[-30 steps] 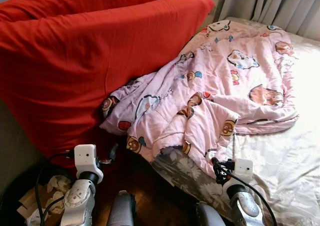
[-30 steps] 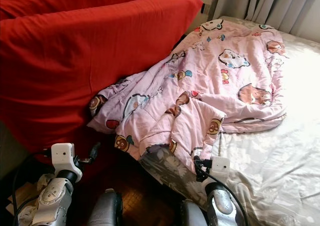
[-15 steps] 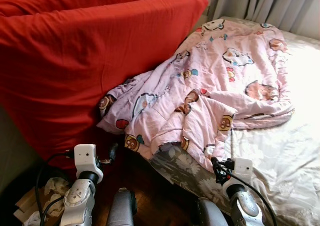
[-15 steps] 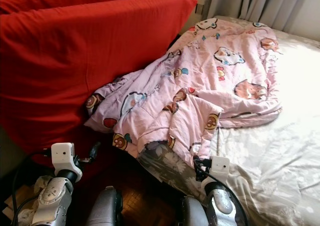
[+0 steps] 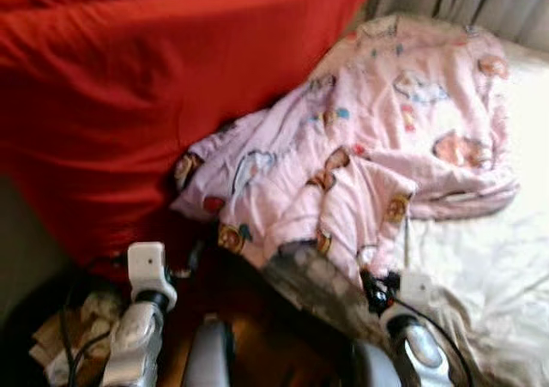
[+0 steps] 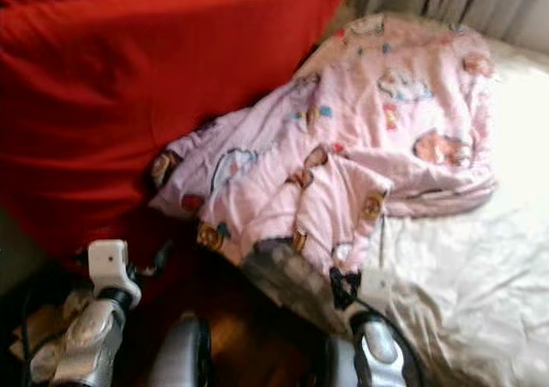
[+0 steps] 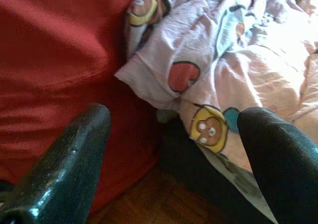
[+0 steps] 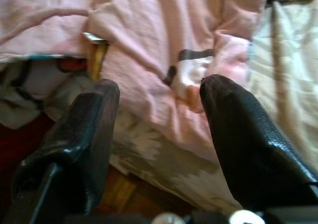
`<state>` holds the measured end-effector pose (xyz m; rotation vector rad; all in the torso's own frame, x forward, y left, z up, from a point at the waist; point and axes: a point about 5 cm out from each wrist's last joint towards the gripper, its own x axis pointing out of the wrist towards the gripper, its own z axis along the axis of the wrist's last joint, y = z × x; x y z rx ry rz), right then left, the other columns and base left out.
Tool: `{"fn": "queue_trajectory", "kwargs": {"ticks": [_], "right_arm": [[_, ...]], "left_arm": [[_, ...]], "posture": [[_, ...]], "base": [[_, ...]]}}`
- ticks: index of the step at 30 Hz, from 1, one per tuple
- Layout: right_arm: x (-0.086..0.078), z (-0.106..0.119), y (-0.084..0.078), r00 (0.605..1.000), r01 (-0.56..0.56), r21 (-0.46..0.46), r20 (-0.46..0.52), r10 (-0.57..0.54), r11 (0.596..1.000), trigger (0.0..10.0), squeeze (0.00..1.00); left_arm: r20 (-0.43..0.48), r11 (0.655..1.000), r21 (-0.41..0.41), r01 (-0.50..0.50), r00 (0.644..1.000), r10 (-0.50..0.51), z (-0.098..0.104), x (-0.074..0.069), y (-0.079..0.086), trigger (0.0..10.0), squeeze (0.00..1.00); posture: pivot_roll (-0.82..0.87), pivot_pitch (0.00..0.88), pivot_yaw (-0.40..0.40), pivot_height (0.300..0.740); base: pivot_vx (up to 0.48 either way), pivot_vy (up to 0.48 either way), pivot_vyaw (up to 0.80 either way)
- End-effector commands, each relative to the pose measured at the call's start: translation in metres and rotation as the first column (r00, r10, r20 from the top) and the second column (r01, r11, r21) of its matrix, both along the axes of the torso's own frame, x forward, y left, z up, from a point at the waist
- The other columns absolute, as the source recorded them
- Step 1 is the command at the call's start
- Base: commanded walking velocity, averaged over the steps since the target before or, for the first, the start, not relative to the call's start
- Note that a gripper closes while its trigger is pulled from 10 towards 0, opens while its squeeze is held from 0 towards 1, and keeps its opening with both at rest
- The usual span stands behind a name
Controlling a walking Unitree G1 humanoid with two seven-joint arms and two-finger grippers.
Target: Clean up the room
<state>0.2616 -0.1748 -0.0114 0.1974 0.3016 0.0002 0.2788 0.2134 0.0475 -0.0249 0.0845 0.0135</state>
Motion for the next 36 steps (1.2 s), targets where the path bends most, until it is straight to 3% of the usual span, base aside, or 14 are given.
{"fn": "queue_trajectory", "kwargs": {"ticks": [1, 12, 23, 31, 33, 36], "right_arm": [[-0.005, -0.004, -0.004, 1.0, 0.018, 0.003, -0.021, -0.017, 1.0, 10.0, 0.0], [-0.005, -0.006, 0.0, 0.999, -0.018, -0.013, -0.034, 0.018, 1.0, 10.0, 0.0], [-0.001, -0.002, -0.005, 0.999, 0.03, 0.019, -0.012, -0.03, 0.999, 10.0, 0.0], [-0.002, -0.008, -0.006, 0.995, 0.052, 0.02, -0.082, -0.05, 0.998, 10.0, 0.0], [-0.003, -0.009, -0.007, 0.993, 0.072, 0.028, -0.092, -0.069, 0.997, 10.0, 0.0], [-0.005, -0.012, -0.019, 0.973, 0.193, 0.04, -0.137, -0.186, 0.98, 10.0, 0.0]], "left_arm": [[-0.013, 1.0, -0.001, 0.004, 1.0, -0.004, -0.001, -0.001, 0.0, 10.0, 0.0], [-0.016, 1.0, 0.001, 0.004, 1.0, -0.004, -0.001, -0.001, 0.0, 10.0, 0.0], [-0.017, 1.0, 0.006, 0.007, 1.0, -0.007, -0.001, 0.0, 0.0, 10.0, 0.0], [-0.009, 1.0, 0.009, 0.014, 1.0, -0.014, 0.002, 0.0, 0.002, 10.0, 0.0], [-0.009, 1.0, 0.01, 0.012, 1.0, -0.012, 0.002, -0.001, 0.002, 10.0, 0.0], [-0.009, 1.0, 0.012, 0.012, 1.0, -0.012, 0.001, -0.003, 0.002, 10.0, 0.0]], "posture": [[0.07, 0.169, -0.022, 0.608], [0.07, 0.183, -0.019, 0.608], [0.06, 0.182, -0.013, 0.608], [0.06, 0.197, -0.011, 0.608], [0.07, 0.195, -0.01, 0.608], [0.08, 0.189, -0.012, 0.608]], "base": [[0.0, 0.0, 0.0], [0.256, 0.0, 0.24], [0.3, 0.0, 0.0], [0.0, 0.0, 0.0], [0.0, 0.0, 0.0], [0.0, 0.0, 0.0]]}}
